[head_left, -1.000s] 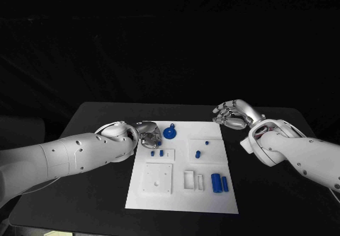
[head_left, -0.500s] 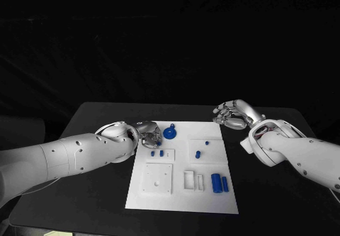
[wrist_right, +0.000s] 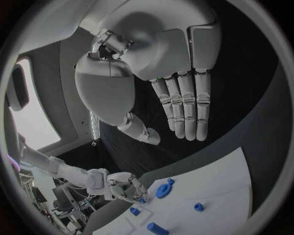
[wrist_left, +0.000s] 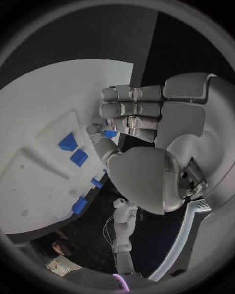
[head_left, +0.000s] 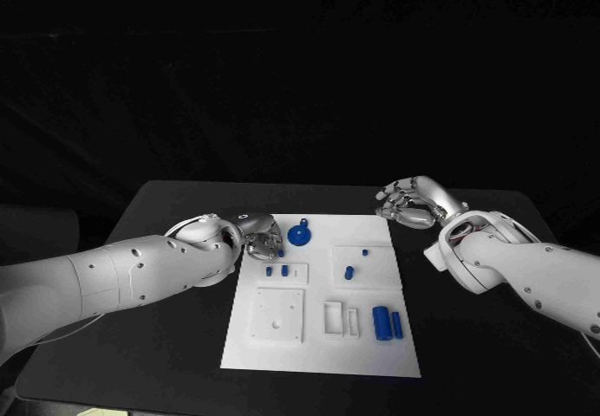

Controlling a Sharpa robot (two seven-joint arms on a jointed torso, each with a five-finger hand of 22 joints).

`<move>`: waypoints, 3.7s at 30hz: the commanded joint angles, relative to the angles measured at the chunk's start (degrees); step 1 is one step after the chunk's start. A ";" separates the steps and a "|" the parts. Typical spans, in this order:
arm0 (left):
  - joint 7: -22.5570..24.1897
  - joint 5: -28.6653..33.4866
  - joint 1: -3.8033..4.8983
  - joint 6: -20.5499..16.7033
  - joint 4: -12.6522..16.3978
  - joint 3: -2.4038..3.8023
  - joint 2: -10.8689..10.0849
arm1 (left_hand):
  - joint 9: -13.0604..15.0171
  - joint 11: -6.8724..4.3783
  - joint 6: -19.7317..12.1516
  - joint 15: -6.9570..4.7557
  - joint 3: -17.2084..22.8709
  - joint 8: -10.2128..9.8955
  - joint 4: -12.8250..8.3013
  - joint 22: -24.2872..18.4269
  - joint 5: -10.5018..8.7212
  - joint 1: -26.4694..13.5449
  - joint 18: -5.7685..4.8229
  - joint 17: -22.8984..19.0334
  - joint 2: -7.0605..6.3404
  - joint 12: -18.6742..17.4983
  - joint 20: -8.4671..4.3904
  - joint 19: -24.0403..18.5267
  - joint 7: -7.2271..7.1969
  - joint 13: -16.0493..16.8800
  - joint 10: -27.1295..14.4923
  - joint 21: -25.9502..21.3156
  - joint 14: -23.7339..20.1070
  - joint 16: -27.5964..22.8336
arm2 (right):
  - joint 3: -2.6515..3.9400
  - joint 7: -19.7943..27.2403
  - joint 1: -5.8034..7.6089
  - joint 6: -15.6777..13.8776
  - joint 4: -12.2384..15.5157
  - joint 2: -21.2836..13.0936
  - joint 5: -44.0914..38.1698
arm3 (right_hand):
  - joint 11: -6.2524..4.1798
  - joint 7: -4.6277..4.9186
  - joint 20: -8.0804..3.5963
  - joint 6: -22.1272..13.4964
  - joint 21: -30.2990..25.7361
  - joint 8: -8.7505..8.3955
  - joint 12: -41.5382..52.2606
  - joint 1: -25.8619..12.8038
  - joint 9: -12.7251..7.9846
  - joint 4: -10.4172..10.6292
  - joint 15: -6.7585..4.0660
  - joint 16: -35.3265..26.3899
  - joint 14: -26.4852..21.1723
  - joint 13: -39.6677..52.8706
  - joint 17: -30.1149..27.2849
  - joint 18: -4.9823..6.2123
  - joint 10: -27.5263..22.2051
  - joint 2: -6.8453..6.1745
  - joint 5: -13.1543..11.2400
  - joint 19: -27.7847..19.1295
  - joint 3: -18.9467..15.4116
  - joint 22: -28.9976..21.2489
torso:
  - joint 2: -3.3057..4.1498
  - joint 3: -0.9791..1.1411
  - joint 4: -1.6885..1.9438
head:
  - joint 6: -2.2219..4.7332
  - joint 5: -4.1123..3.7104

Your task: Assemble the parts on the task board

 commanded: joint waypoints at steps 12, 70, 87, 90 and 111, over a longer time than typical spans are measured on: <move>0.02 0.27 -0.02 -2.15 -0.66 0.13 -0.37 | -0.17 0.12 -0.99 -0.21 0.15 -0.25 -0.44 1.00 0.20 0.85 0.70 -0.14 -0.25 0.33 -2.14 0.04 -0.03 0.10 0.09 0.12 -0.11 0.16 | 0.02 0.50 0.00 0.50 -0.04 -0.03 -0.48 | -0.03 0.09 -0.04 0.06 -0.21 0.26 0.30 -0.13 -0.13 -0.08 -0.01 0.27 -0.31 -0.10 -0.09 0.90 -0.43 0.24 0.27 -0.34 -0.07 0.11 | 0.03 0.02 0.00 | 0.07 -0.05; 23.35 64.28 1.94 -4.59 8.59 3.48 -5.51 | 0.13 2.63 -2.67 3.00 -3.53 1.16 -0.19 -3.48 -2.78 -7.35 -1.06 -7.77 1.37 -1.49 0.76 -4.13 1.09 -0.32 -3.94 -11.37 -2.94 -16.96 | -1.04 -11.48 -2.50 17.56 -4.88 5.89 -41.33 | -1.60 -1.87 -15.08 3.07 21.00 3.48 -24.80 4.62 1.78 -2.54 -7.21 22.43 22.92 -8.72 16.12 0.90 12.84 -0.26 -11.45 29.10 3.99 11.72 | 0.06 -0.09 0.02 | 1.14 -3.61; 23.16 63.96 1.94 -4.33 8.91 3.48 -5.16 | 0.01 3.24 -3.15 3.51 -3.49 1.04 -0.29 -3.42 -2.40 -7.33 -1.06 -7.70 1.33 -1.57 1.25 -4.62 1.28 -0.91 -5.51 -12.10 -3.38 -18.02 | -1.34 -11.37 -3.19 17.76 -6.60 7.65 -41.91 | -1.74 -2.09 -14.83 3.72 20.96 3.67 -25.54 4.85 2.00 -1.97 -7.35 22.48 22.89 -8.56 16.04 0.90 13.88 -0.18 -12.23 29.06 5.76 11.99 | 0.08 -0.03 0.06 | 0.84 -3.46; 23.09 63.95 1.94 -4.28 8.94 3.48 -5.14 | 0.01 3.25 -3.17 3.53 -3.49 1.04 -0.29 -3.41 -2.40 -7.33 -1.06 -7.69 1.32 -1.57 1.27 -4.63 1.29 -0.92 -5.56 -12.11 -3.40 -18.05 | -1.40 -11.49 -3.31 17.62 -6.83 7.92 -41.97 | -1.76 -2.11 -14.80 3.78 20.95 3.67 -25.65 4.88 2.03 -1.89 -7.36 22.48 22.89 -8.53 16.03 0.90 14.03 -0.18 -12.49 29.06 6.08 12.04 | 0.08 -0.08 0.09 | 0.76 -3.45; 22.81 63.91 1.94 -4.16 9.15 3.48 -5.09 | -0.01 3.30 -3.25 3.60 -3.50 1.03 -0.29 -3.33 -2.41 -7.31 -1.04 -7.62 1.32 -1.50 1.34 -4.68 1.31 -0.99 -5.69 -12.18 -3.45 -18.19 | -1.85 -13.30 -4.44 17.87 -7.68 9.76 -45.02 | -2.06 -2.98 -14.82 6.07 20.79 4.20 -26.97 5.45 2.58 -1.86 -7.66 22.46 22.24 -7.27 16.06 0.90 15.52 -0.42 -21.65 28.20 10.07 13.17 | 0.09 -0.06 0.01 | 0.34 -3.30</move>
